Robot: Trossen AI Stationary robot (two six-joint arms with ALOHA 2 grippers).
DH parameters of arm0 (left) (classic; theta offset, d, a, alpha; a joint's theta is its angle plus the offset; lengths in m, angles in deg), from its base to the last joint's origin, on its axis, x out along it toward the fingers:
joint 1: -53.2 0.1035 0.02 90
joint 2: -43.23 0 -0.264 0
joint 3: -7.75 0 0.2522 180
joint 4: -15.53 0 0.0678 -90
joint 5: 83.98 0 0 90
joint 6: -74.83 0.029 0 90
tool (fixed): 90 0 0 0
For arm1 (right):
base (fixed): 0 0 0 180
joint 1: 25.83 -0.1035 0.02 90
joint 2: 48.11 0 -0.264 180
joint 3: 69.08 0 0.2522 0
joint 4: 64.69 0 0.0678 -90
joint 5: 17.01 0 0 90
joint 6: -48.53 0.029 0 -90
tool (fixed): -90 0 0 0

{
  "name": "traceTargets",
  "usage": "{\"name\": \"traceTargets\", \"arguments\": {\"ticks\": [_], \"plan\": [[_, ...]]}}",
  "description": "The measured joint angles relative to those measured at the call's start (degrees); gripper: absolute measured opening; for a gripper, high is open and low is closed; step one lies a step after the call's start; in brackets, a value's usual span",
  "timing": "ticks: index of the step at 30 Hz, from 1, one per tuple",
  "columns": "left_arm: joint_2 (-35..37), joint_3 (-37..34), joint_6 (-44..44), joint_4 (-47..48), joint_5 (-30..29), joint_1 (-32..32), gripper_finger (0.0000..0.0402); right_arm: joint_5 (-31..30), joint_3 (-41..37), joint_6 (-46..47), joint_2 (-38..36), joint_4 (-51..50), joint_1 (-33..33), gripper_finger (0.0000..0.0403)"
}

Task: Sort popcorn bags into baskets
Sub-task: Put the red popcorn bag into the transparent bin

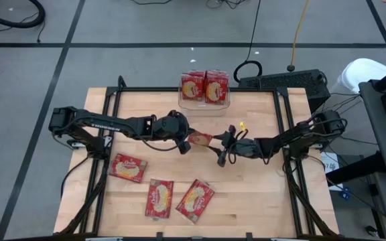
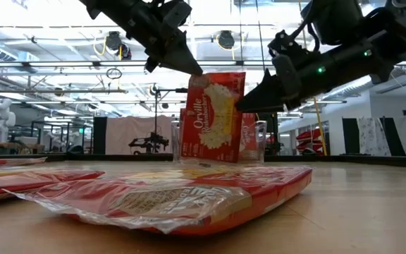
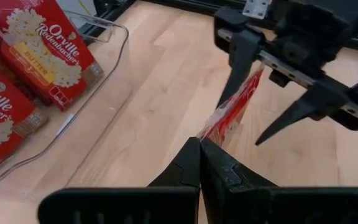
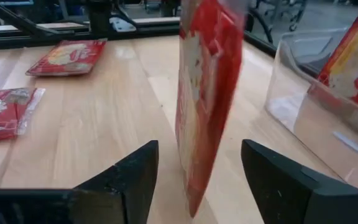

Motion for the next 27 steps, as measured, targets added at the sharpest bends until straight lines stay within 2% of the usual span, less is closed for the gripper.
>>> {"name": "traceTargets", "arguments": {"ticks": [5,7,9,12,18,20,23,27], "plan": [[0.0,0.0,0.0,0.0,0.1,-0.7,0.0001,1.2,0.0,-0.3,0.0,0.0,1.0,0.0201],[0.0,0.0,0.0,0.0,0.1,-0.9,0.0001,3.5,0.0,-0.4,0.0,0.2,1.5,0.0184],[0.0,0.0,0.0,0.0,0.9,-0.9,0.0001,5.5,0.0,-0.5,0.0,0.5,1.9,0.016],[0.0,0.0,0.0,0.0,2.8,-0.9,0.0001,5.6,0.0,-0.6,0.0,0.7,2.2,0.0114],[0.1,0.1,1.1,0.1,3.0,-0.9,0.0011,5.7,0.0,-3.7,0.0,1.2,2.3,0.0023],[0.1,0.1,2.3,0.4,3.1,-1.0,0.0022,5.8,0.0,-4.5,0.0,1.2,2.3,0.0008],[0.1,0.1,3.0,1.6,5.3,-1.5,0.0051,5.9,0.0,-4.8,0.0,1.0,2.4,0.0012],[0.4,0.1,4.2,4.4,6.2,-2.1,0.0125,9.1,0.0,-5.3,0.0,0.9,3.1,0.0017]]}}
